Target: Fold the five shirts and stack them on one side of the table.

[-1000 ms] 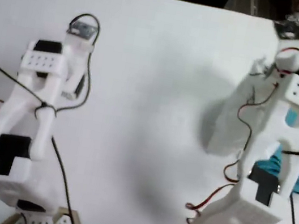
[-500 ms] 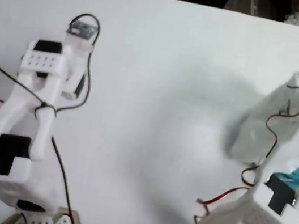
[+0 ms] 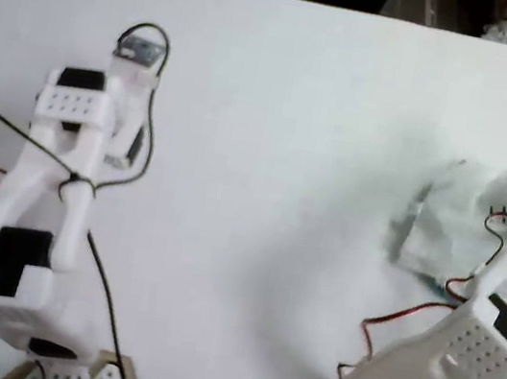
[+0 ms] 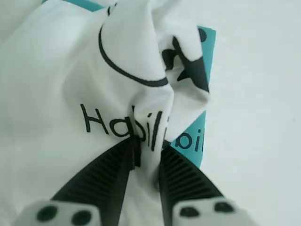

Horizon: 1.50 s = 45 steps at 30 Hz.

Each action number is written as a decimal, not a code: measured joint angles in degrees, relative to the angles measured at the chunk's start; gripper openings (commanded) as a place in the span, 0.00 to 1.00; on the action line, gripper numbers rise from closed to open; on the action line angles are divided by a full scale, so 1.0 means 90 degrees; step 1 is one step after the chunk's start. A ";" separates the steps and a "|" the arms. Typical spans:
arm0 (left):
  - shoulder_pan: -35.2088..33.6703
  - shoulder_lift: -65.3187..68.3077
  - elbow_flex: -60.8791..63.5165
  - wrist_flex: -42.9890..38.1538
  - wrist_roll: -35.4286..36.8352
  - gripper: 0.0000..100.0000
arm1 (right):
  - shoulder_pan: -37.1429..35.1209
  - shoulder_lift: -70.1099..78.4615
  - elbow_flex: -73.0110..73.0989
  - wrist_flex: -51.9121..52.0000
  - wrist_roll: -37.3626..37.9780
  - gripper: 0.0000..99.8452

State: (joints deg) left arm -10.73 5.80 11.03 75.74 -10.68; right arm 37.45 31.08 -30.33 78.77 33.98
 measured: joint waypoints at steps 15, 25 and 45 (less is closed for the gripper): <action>0.0000 0.0000 0.0000 0.0059 0.0000 0.03 | 0.0186 0.0078 0.0000 -0.0117 0.0020 0.02; 0.0000 0.0000 0.0000 0.0068 0.0000 0.03 | 0.0332 0.0078 0.0000 -0.0352 0.0020 0.05; 0.0049 0.0000 0.0000 0.0068 0.0000 0.03 | 0.0498 0.0313 -0.0772 -0.0225 0.0020 0.11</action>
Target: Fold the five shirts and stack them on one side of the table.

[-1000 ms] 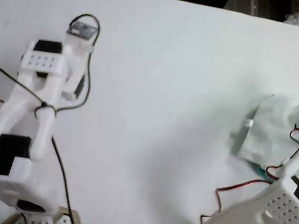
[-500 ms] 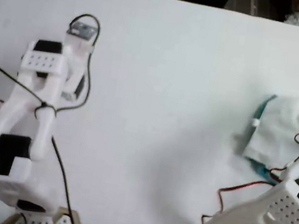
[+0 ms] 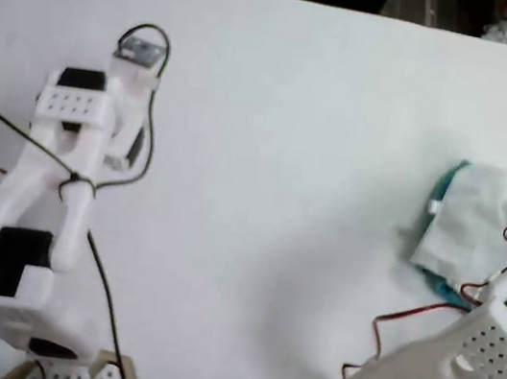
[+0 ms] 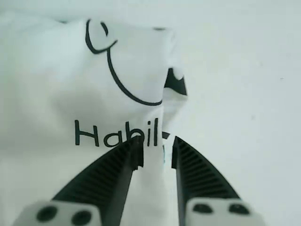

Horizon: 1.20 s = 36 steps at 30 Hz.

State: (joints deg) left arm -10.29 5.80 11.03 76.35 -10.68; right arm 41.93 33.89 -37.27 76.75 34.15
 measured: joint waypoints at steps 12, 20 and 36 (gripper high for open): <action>0.0215 0.0000 0.0000 0.0000 0.0000 0.03 | -0.0068 -0.0244 0.0059 0.0615 0.0000 0.03; 0.0225 0.0000 0.0000 0.0049 0.0000 0.03 | 0.0176 0.0440 0.0059 0.0410 0.0000 0.03; 0.0225 0.0000 0.0000 0.0059 0.0000 0.03 | 0.0049 0.0440 -0.0772 0.0186 -0.0186 0.03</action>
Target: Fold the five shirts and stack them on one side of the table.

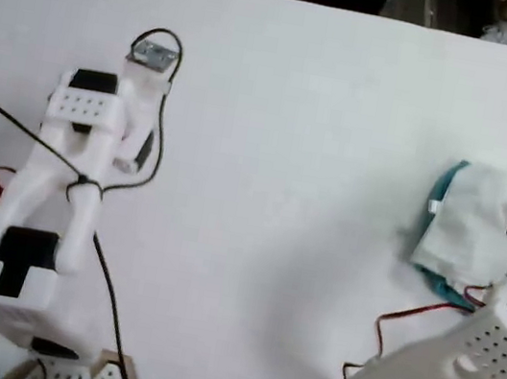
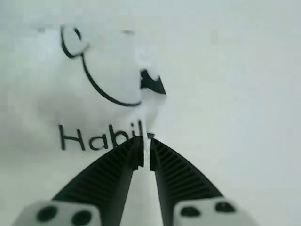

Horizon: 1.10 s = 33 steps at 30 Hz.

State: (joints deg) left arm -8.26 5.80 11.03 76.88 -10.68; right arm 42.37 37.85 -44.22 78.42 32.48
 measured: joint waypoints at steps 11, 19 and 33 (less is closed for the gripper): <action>0.0000 0.0000 0.0000 0.0430 0.0000 0.03 | -0.0781 0.1084 -0.0254 -0.1280 -0.0088 0.03; -0.0117 0.0000 0.0000 0.0469 0.0000 0.03 | -0.0391 0.1309 -0.0400 -0.1875 -0.0088 0.03; -0.0117 0.0000 0.0000 0.0469 0.0000 0.03 | -0.0459 0.1309 -0.2442 0.1153 -0.0147 0.02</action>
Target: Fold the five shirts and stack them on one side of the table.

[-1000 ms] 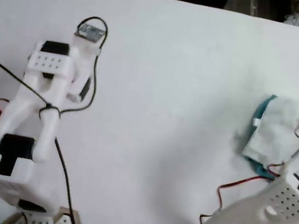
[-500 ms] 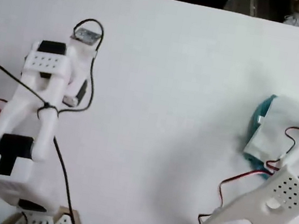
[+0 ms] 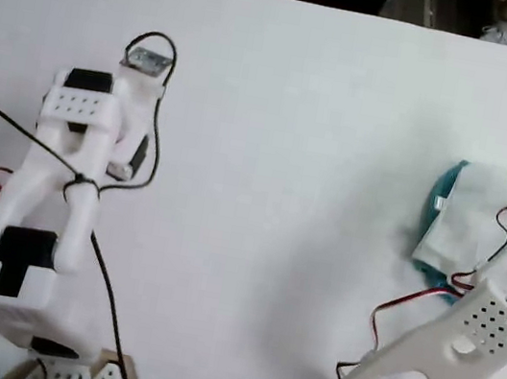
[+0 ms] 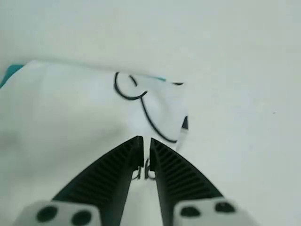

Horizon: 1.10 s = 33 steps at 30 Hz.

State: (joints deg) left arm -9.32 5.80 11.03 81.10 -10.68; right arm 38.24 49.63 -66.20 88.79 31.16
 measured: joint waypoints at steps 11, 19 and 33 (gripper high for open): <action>-0.0020 0.0000 0.0000 0.0000 0.0000 0.03 | -0.0020 -0.0029 0.0205 0.0957 0.0420 0.02; -0.0020 0.0000 0.0000 0.0000 0.0000 0.03 | -0.0234 -0.0576 0.2120 0.0947 0.0479 0.02; -0.0117 0.0000 -0.0137 0.0059 -0.0186 0.03 | -0.0313 -0.1641 0.2813 0.0684 0.0752 0.02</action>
State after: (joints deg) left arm -10.37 5.80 9.80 81.63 -12.35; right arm 35.43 34.86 -40.88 94.95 37.93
